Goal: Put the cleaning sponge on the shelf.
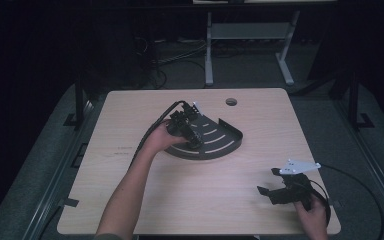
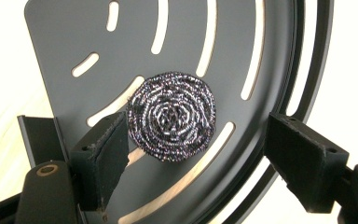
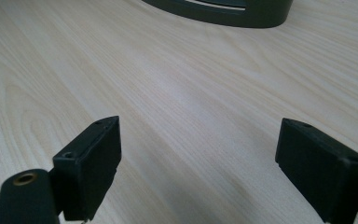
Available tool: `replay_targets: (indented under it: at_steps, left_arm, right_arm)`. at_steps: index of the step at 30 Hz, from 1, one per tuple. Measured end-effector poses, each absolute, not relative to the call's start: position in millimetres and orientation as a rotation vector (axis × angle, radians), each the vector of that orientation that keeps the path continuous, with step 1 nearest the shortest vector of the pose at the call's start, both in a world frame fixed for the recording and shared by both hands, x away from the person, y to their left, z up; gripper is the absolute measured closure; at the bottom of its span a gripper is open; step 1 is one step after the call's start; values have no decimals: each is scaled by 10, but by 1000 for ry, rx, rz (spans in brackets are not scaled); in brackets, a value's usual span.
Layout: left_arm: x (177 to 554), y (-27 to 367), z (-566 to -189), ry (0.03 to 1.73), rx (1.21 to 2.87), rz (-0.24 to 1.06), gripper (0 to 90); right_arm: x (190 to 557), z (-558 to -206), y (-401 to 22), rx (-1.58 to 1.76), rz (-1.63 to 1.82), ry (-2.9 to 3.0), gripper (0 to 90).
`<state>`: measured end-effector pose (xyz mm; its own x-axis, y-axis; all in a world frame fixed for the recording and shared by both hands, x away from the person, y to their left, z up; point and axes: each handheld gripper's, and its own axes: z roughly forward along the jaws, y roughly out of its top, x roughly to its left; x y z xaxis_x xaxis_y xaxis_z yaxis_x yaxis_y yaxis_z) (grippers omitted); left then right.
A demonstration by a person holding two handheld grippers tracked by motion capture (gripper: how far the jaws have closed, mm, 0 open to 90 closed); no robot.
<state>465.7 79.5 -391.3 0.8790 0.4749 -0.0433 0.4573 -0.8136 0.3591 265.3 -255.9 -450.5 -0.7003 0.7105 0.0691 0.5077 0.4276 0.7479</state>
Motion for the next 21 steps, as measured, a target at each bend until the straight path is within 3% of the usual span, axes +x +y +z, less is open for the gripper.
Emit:
replay_targets:
  at_steps: [21]
  left_arm:
    - [4471,948,-3869,682,2680,81,214]
  right_arm:
    - [2654,-4519,-2540,1052,1129,2431,138]
